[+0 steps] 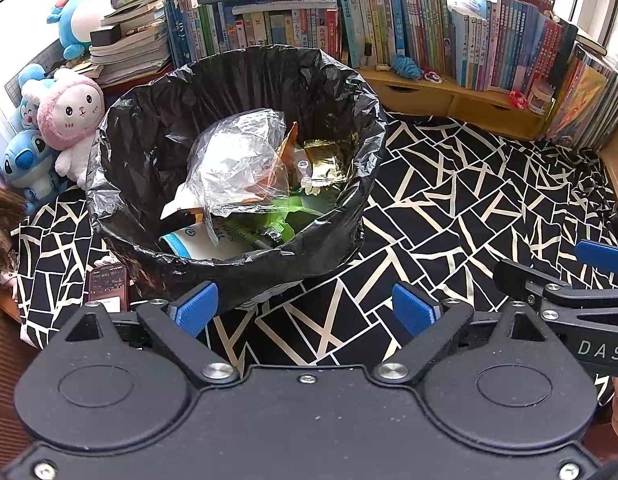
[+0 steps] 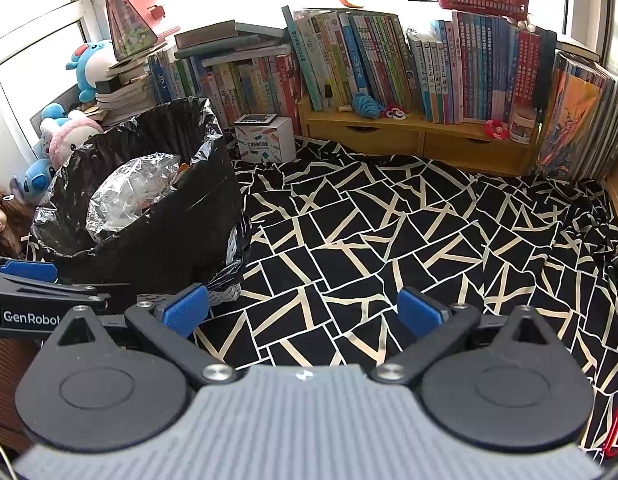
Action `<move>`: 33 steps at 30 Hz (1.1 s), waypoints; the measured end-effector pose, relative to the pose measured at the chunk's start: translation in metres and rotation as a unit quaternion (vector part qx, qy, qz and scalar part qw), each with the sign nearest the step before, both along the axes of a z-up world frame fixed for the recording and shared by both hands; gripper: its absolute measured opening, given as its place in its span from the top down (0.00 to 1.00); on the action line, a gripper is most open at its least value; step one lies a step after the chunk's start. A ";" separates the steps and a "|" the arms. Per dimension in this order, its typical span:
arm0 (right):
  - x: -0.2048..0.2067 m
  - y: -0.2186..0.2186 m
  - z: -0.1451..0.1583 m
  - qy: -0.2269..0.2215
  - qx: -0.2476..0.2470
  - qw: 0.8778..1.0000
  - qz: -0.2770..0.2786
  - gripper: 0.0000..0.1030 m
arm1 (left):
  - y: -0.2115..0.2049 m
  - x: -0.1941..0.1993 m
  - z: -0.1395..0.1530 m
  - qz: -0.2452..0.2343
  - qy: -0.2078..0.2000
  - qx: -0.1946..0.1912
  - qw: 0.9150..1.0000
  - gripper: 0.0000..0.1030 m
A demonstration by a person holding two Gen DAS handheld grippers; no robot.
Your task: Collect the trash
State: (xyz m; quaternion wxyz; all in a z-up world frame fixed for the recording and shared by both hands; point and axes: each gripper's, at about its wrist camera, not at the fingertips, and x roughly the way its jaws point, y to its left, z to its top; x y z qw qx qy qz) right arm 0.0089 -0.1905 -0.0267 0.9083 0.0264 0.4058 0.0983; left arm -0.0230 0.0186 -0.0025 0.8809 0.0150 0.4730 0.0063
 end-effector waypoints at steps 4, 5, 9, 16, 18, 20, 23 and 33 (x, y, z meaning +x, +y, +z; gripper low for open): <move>0.000 0.001 0.000 0.000 0.000 1.000 0.000 0.00 | 0.001 0.001 -0.001 0.002 0.003 0.002 1.000 0.09; 0.000 0.000 0.000 0.000 0.000 1.000 0.000 0.00 | 0.001 0.001 -0.001 0.003 0.003 0.002 1.000 0.09; 0.001 0.000 -0.002 0.001 0.000 1.000 0.002 0.00 | 0.002 0.002 -0.002 0.004 0.005 0.001 1.000 0.09; 0.001 0.001 -0.003 0.004 -0.001 1.000 0.001 0.00 | 0.000 0.004 -0.004 0.001 0.007 0.003 1.000 0.09; 0.002 0.001 -0.004 0.004 -0.001 1.000 0.000 0.00 | 0.000 0.004 -0.005 0.001 0.007 0.003 1.000 0.09; 0.002 0.001 -0.004 0.005 -0.002 1.000 0.000 0.00 | 0.000 0.004 -0.005 0.001 0.007 0.003 1.000 0.09; 0.002 0.001 -0.005 0.005 -0.002 1.000 0.000 0.00 | 0.000 0.005 -0.005 0.001 0.008 0.002 1.000 0.09; 0.003 0.000 -0.007 0.008 -0.001 1.000 -0.001 0.00 | -0.002 0.007 -0.007 -0.003 0.011 0.003 1.000 0.09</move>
